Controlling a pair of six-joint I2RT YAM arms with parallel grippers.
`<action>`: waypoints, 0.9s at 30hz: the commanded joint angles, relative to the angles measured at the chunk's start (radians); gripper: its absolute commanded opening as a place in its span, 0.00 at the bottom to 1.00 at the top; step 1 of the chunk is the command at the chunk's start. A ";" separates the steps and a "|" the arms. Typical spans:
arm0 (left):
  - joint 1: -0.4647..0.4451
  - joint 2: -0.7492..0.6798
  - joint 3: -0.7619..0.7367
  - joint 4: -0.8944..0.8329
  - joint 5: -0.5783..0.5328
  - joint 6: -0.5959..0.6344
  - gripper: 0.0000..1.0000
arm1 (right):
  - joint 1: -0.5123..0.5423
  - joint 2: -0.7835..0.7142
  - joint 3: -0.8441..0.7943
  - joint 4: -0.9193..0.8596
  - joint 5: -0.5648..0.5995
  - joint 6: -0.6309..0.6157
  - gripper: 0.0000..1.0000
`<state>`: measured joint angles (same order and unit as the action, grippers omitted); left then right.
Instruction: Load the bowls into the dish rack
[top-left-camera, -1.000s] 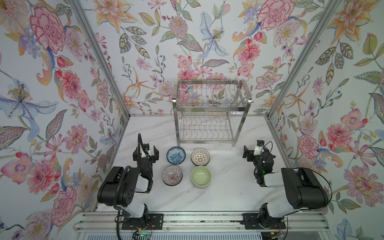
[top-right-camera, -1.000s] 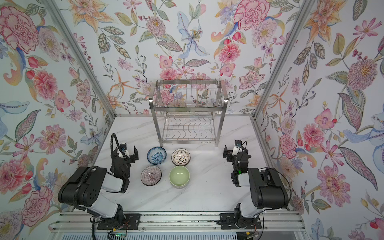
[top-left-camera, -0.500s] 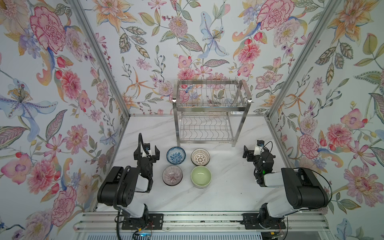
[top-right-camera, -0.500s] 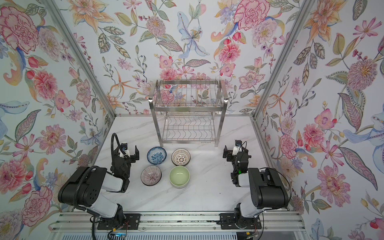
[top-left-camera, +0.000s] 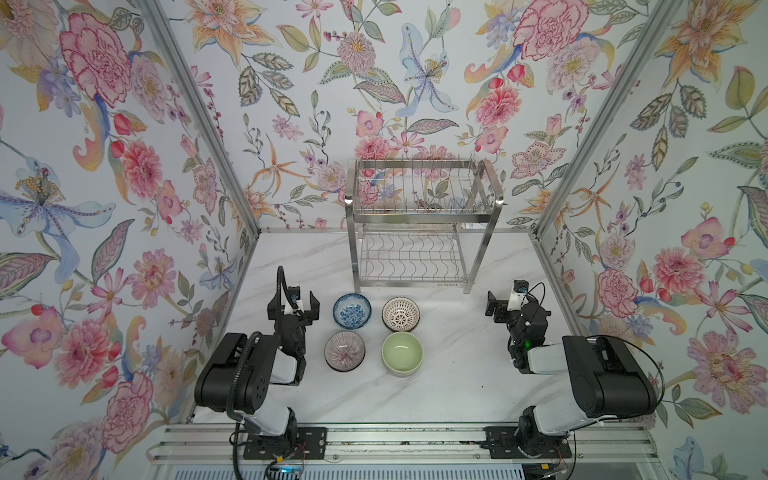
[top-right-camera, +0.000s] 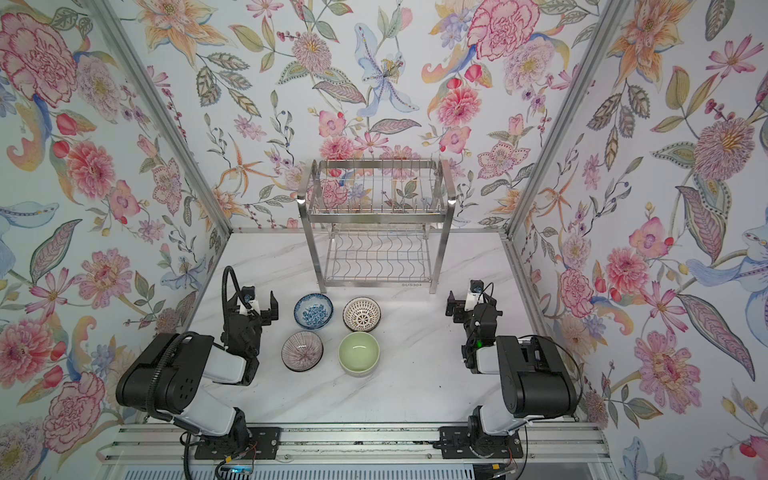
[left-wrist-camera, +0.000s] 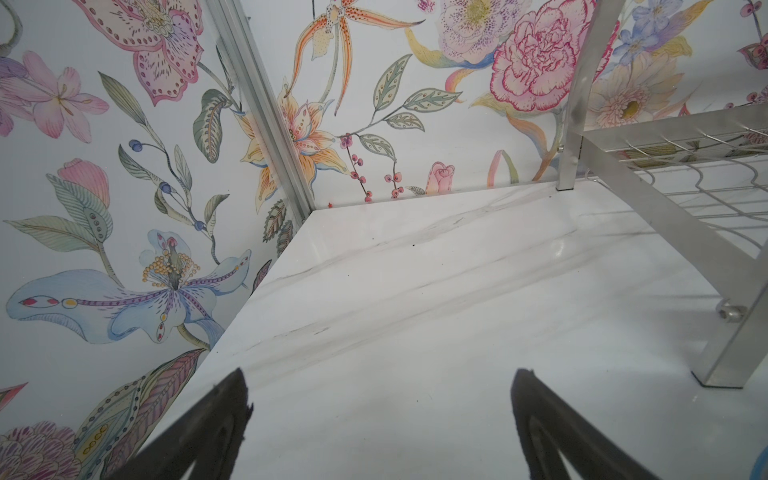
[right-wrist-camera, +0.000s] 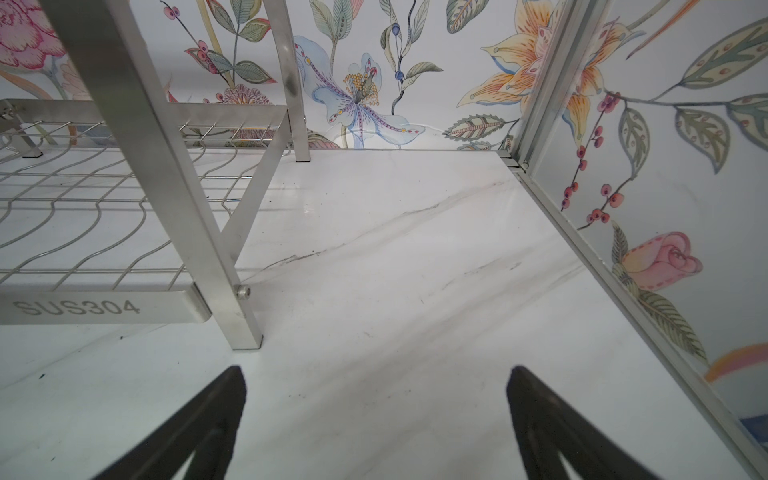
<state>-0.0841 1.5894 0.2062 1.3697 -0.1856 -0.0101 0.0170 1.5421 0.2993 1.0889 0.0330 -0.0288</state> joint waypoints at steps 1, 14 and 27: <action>0.009 -0.019 0.005 0.026 -0.003 0.011 0.99 | 0.001 0.001 0.010 -0.005 0.036 0.004 0.99; -0.055 -0.515 0.498 -1.185 -0.170 -0.151 0.99 | 0.160 -0.517 0.488 -1.001 0.227 0.036 0.99; -0.146 -0.472 0.783 -1.784 0.063 -0.162 0.99 | 0.294 -0.538 0.832 -1.703 0.293 0.118 0.99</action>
<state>-0.2001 1.0981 0.9600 -0.2260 -0.1303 -0.1761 0.3065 1.0027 1.0752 -0.4164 0.3187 0.0448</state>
